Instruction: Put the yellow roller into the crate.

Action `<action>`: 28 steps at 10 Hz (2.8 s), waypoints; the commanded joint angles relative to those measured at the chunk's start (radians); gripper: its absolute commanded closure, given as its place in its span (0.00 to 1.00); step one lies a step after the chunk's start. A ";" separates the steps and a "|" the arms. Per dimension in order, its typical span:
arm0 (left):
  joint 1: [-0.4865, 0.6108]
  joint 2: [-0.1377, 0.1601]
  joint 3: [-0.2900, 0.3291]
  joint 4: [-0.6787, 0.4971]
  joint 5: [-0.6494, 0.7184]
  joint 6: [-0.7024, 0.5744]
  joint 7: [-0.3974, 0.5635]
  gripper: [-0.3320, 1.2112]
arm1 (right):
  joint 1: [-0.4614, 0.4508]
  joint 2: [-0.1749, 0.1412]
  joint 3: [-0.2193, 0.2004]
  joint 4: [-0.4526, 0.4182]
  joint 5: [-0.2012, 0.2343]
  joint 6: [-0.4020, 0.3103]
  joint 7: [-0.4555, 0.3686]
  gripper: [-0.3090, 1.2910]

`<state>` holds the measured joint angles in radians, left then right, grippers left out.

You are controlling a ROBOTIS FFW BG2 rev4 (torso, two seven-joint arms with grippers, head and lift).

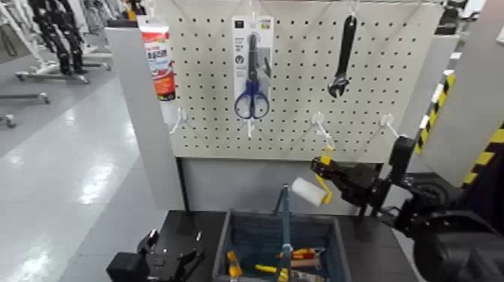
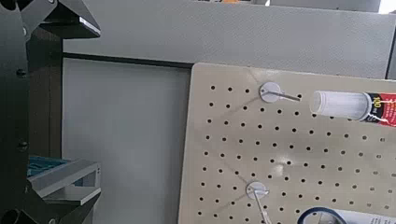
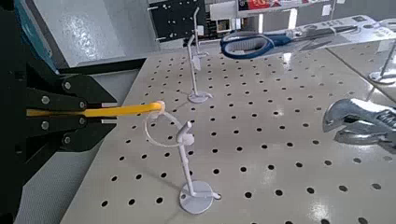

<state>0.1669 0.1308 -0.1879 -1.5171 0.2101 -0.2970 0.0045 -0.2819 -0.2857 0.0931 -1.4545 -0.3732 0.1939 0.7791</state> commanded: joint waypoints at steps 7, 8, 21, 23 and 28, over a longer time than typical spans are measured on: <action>-0.007 0.006 -0.007 0.002 0.000 0.004 -0.003 0.29 | 0.221 0.051 -0.154 -0.307 -0.012 0.111 -0.046 0.98; -0.007 0.006 -0.007 0.002 0.000 0.006 -0.003 0.29 | 0.237 0.056 -0.159 -0.305 -0.024 0.121 -0.049 0.98; -0.004 0.003 -0.004 0.003 0.003 0.001 -0.003 0.30 | 0.257 0.085 -0.042 -0.103 -0.165 0.210 -0.081 0.86; -0.004 0.003 -0.002 0.002 0.003 0.001 -0.003 0.30 | 0.259 0.083 -0.058 -0.112 -0.155 0.222 -0.078 0.49; -0.001 0.001 -0.001 0.002 0.003 -0.001 -0.003 0.30 | 0.283 0.091 -0.102 -0.207 -0.032 0.228 -0.129 0.26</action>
<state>0.1645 0.1322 -0.1888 -1.5155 0.2132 -0.2976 0.0015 -0.0039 -0.1970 -0.0079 -1.6492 -0.4178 0.4270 0.6521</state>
